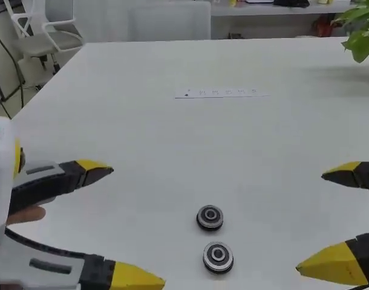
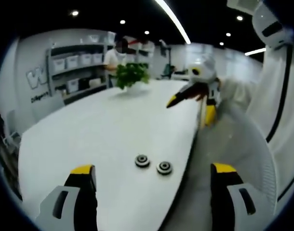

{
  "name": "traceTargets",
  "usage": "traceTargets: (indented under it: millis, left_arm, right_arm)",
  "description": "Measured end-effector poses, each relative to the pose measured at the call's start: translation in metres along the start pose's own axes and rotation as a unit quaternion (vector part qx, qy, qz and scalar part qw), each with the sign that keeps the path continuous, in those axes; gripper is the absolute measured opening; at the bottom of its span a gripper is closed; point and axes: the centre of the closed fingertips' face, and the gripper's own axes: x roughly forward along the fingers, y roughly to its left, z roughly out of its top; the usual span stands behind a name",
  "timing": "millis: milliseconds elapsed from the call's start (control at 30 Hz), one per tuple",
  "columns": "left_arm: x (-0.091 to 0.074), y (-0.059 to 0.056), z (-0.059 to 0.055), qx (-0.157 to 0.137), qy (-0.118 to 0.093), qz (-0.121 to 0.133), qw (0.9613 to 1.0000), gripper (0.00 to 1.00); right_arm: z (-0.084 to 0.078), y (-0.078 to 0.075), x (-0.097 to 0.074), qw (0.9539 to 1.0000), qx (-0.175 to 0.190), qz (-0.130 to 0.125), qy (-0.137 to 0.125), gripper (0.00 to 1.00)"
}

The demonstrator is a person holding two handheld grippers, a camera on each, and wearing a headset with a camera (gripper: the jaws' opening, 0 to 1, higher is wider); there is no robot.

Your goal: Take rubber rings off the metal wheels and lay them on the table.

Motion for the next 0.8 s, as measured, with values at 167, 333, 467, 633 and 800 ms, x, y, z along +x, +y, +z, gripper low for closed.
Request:
traceTargets:
  millis: [167,333,467,633,800]
  left_arm:
    - [0.000,0.004,0.020,0.027,-0.009,-0.003,0.9996,1.00]
    - [0.001,0.014,0.039,0.038,-0.024,0.000,0.9990,1.00]
    - [0.005,0.018,0.056,0.067,-0.035,-0.002,0.9971,0.98]
    - [0.014,0.024,0.071,0.084,-0.058,-0.001,0.9947,0.95]
    - [0.029,0.021,0.071,0.086,-0.074,-0.012,0.9935,0.93]
  right_arm:
    - [0.018,0.004,0.000,0.9995,-0.023,0.011,-0.020,0.96]
    - [0.033,-0.001,0.008,0.9986,-0.041,0.015,-0.029,0.92]
    - [0.052,-0.005,0.017,0.9956,-0.078,0.020,-0.048,0.87]
    - [0.074,0.000,0.027,0.9913,-0.103,0.031,-0.075,0.79]
    - [0.081,0.001,0.041,0.9883,-0.114,0.043,-0.091,0.75]
